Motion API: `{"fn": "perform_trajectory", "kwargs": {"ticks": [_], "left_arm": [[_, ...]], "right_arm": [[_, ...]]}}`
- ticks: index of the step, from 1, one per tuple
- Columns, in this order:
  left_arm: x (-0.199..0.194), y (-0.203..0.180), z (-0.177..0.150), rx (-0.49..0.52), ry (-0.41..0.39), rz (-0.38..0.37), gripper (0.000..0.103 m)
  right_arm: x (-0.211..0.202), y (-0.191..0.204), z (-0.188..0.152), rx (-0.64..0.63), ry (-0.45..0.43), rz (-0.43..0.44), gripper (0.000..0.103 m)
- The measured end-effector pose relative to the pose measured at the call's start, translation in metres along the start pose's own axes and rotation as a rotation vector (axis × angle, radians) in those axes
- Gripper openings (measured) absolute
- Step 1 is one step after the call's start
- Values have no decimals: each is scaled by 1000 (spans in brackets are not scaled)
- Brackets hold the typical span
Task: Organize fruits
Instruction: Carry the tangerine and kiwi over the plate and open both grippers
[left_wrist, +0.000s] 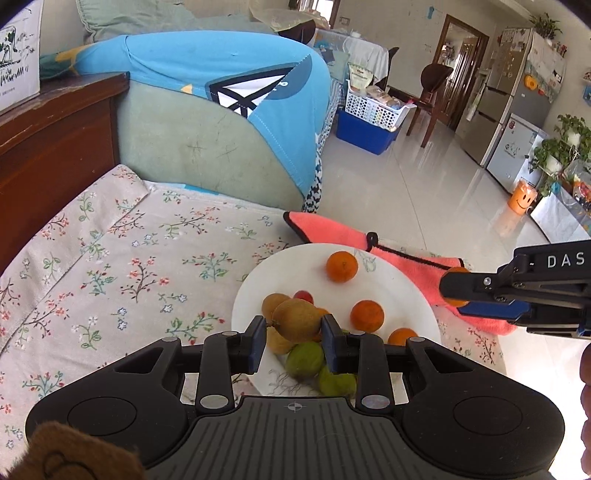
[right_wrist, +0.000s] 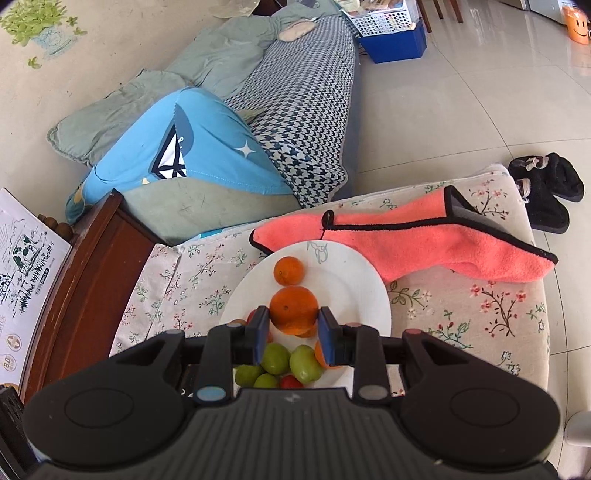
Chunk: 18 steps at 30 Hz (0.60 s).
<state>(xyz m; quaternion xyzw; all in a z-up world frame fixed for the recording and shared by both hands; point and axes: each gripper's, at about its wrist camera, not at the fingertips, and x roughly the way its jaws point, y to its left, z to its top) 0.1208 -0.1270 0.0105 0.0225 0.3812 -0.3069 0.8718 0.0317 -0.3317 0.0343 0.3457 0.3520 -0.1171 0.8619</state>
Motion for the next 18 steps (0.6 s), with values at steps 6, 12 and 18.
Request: {"fn": "perform_trajectory", "kwargs": {"ticks": [6,12,18], "left_arm": [[23,-14,8,25,-17,2,30],[39,-25,13,47,-28,-27,30],[53,-33,10,73,-10,-21,30]], "right_arm": [[12,-5,5,15,1,-12,29],[26,-8,9,29,7,-31,29],[40,-16,12,72,23,-42,29]]}}
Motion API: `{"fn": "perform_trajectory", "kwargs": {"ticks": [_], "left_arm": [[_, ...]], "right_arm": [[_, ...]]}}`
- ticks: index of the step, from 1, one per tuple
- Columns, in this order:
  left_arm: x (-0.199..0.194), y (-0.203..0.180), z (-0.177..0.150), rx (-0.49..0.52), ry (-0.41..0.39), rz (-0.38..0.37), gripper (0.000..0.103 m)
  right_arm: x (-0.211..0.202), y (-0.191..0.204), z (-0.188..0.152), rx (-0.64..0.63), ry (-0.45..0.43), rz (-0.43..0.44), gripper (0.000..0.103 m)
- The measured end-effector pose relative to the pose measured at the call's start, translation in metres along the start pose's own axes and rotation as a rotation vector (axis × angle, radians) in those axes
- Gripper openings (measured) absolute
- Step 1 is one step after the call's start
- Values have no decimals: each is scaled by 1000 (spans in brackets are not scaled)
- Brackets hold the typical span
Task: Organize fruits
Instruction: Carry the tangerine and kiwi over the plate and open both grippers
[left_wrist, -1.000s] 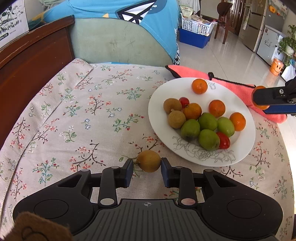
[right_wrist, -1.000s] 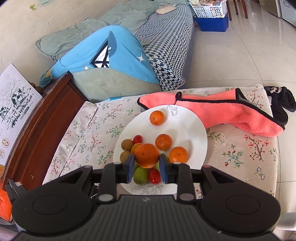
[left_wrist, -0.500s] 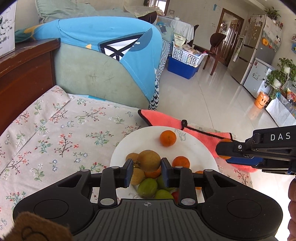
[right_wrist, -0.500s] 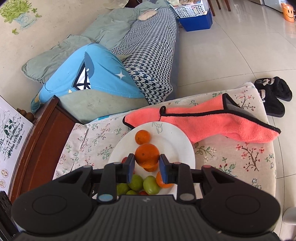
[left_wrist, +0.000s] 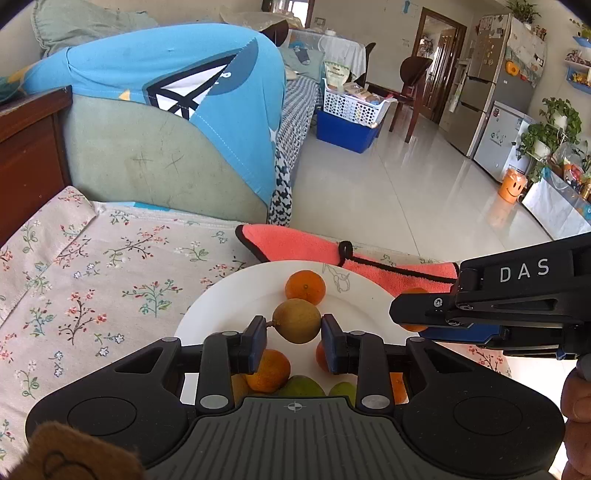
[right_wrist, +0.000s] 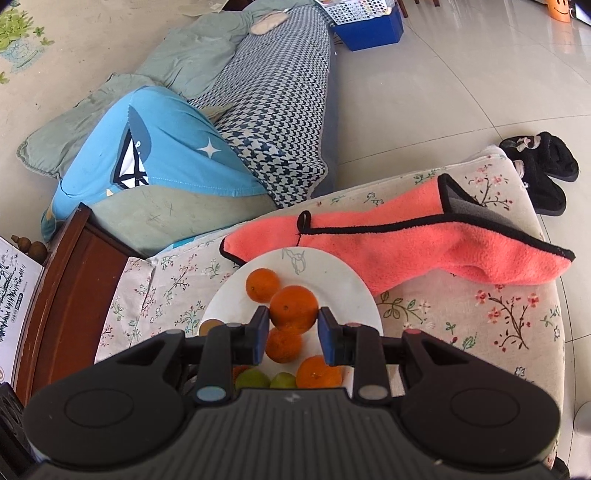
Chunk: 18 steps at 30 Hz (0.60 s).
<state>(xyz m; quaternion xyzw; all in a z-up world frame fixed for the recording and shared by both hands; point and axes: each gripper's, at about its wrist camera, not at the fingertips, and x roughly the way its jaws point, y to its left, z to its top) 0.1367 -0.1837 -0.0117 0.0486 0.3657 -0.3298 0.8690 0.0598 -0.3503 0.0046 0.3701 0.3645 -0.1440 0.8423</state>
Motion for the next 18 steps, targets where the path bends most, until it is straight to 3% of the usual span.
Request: {"fn": "perform_trajectory", "kwargs": {"ticks": [9,18], "left_arm": [[5,-3,-3,6,28,35,31],[-4,-8,0,17,30,79,36]], "right_arm": [[20,-2,-1,27,40,-10,29],[19,-1,-1,31,46,-2,39]]}}
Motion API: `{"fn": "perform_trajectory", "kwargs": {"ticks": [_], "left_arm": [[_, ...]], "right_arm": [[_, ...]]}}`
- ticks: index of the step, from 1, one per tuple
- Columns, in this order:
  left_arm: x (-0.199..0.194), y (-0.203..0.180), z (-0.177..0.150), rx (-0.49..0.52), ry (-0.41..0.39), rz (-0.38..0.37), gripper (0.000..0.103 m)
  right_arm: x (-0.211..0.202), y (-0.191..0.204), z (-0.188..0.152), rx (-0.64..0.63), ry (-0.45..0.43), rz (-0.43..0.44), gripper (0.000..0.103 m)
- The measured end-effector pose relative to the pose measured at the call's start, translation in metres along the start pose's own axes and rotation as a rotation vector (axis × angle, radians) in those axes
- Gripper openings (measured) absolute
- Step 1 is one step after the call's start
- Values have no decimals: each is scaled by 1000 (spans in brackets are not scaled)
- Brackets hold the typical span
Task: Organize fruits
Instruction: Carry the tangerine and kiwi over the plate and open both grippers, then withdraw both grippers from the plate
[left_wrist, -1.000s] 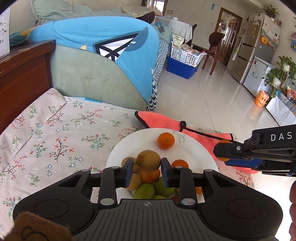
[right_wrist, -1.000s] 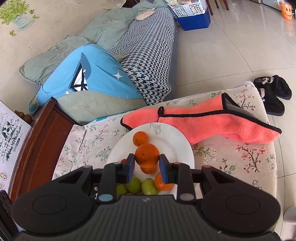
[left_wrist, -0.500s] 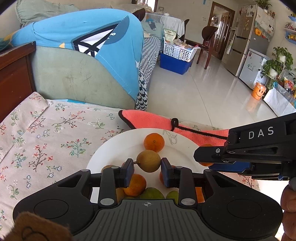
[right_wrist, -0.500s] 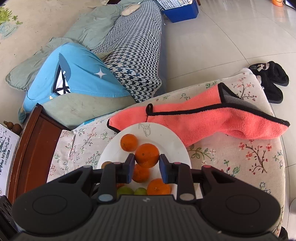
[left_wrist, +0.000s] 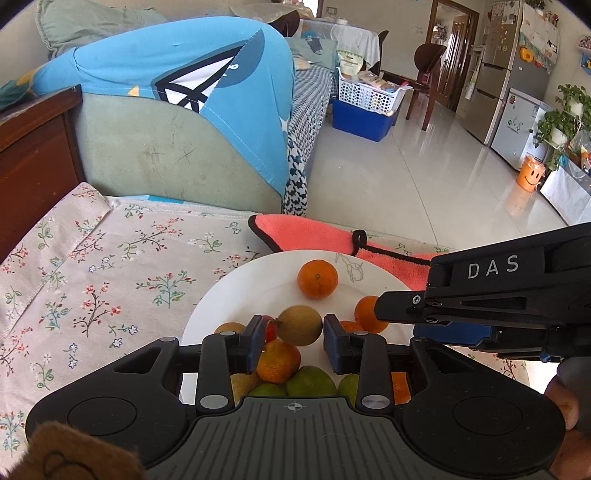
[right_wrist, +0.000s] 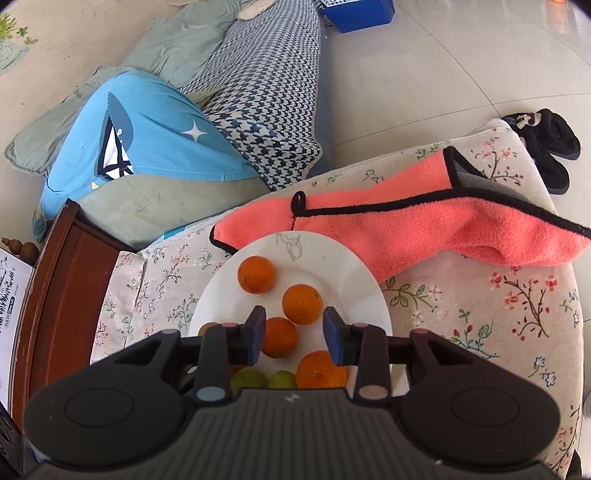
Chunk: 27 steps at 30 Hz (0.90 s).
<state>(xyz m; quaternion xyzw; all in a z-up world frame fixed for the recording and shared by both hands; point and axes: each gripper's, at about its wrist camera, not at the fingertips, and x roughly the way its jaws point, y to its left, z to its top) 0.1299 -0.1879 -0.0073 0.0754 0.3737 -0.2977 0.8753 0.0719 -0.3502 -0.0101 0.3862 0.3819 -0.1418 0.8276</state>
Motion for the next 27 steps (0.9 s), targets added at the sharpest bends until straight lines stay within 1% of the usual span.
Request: {"fn": "perform_trajectory", "kwargs": {"ticks": [1,2,3,4,5,7,8,10,12,14,17,21,24,27], "left_arm": [[-3,-2,1,8,-2,12,42],[-6,-3,1,15,-4,28,52],[-9,-4,2,17,-6,41,57],[-13,-5,3,17,-5,57,65],[-16,-6,3,16,-6,62,68],[-24,-6,4,18,-1,65,69],[-27,-7,3,22,5,71,73],[-31,-8,2,38,17,95,77],[-35,-11,1,56,21,119,78],[-40,-12,0,70,26,129,79],[-48,-14,-3,59,39,141,83],[-57,-14,-7,45,56,162,84],[-65,-14,-10,40,66,175,85],[-74,-14,-15,37,68,180,86]], "right_arm": [[-1,1,1,-1,-4,1,41],[-4,2,1,-2,-10,4,42],[-5,2,2,-3,-13,7,43],[-8,3,2,-4,-18,9,44],[-10,4,3,-7,-22,7,47],[-15,6,3,-16,-30,4,51],[-18,7,2,-21,-33,0,52],[-23,8,2,-27,-39,-5,53],[-29,9,1,-32,-38,-14,55],[-37,10,-2,-39,-37,-31,60],[-47,13,-6,-60,-50,-42,63],[-59,16,-13,-80,-65,-65,69],[-70,13,-20,-58,-63,-44,70],[-80,10,-28,-41,-58,-21,75]]}}
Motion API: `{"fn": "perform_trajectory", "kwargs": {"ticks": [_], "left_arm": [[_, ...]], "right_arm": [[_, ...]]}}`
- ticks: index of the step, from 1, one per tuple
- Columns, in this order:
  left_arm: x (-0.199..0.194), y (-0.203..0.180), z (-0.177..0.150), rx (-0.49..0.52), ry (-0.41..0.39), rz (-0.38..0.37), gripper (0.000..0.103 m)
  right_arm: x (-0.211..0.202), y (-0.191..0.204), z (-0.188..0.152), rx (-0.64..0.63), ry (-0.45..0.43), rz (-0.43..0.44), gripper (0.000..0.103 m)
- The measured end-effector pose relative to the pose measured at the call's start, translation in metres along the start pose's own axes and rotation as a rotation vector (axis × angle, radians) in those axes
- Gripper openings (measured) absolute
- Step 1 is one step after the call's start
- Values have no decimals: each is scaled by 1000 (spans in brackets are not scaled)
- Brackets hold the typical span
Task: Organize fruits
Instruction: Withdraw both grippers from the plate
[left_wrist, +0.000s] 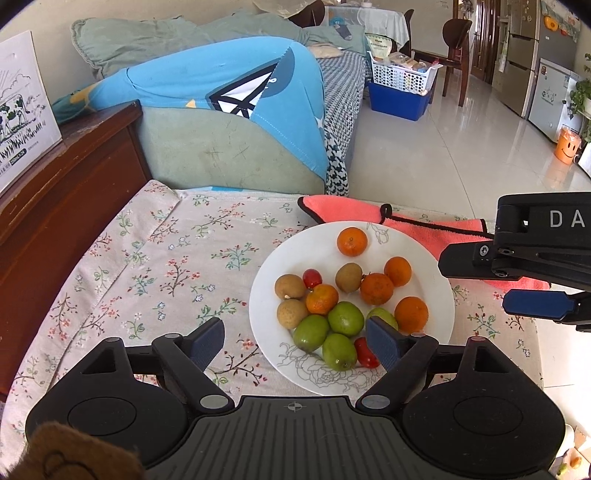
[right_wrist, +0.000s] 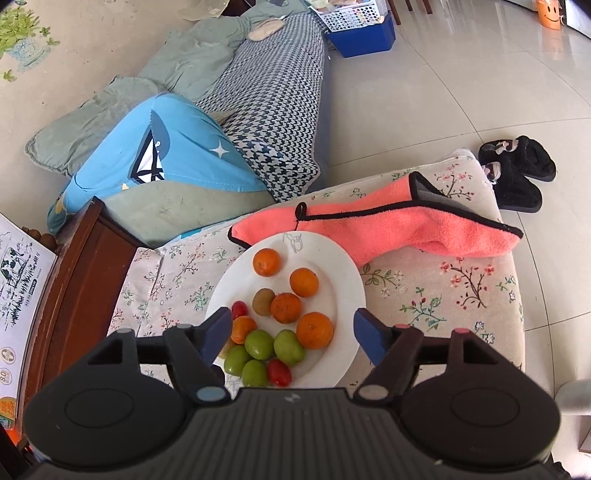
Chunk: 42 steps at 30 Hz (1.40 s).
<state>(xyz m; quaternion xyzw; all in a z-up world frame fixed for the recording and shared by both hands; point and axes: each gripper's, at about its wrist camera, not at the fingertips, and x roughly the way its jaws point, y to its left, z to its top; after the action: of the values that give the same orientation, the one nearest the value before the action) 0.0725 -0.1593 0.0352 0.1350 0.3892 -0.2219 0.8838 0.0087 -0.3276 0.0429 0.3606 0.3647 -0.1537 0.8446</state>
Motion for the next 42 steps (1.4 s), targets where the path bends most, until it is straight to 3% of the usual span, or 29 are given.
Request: {"fn": "perform_trajectory", "kwargs": {"ticks": [12,17,25,42], "left_arm": [[-23,7,-20,-36,42,14,87],[-30,15,-17,-73,35,14,88],[-18,33,-14,-143,83,79,89],[-1,36,-13,-172,136,111,89]], "right_arm": [[-20,-11,-26,-6,31,-48,80],[-24,-4,-34,-93,3,-123,82],[-19,18,-43,-258,-41,-223,86],[2,35,-54,-371,-2,-332,91]]}}
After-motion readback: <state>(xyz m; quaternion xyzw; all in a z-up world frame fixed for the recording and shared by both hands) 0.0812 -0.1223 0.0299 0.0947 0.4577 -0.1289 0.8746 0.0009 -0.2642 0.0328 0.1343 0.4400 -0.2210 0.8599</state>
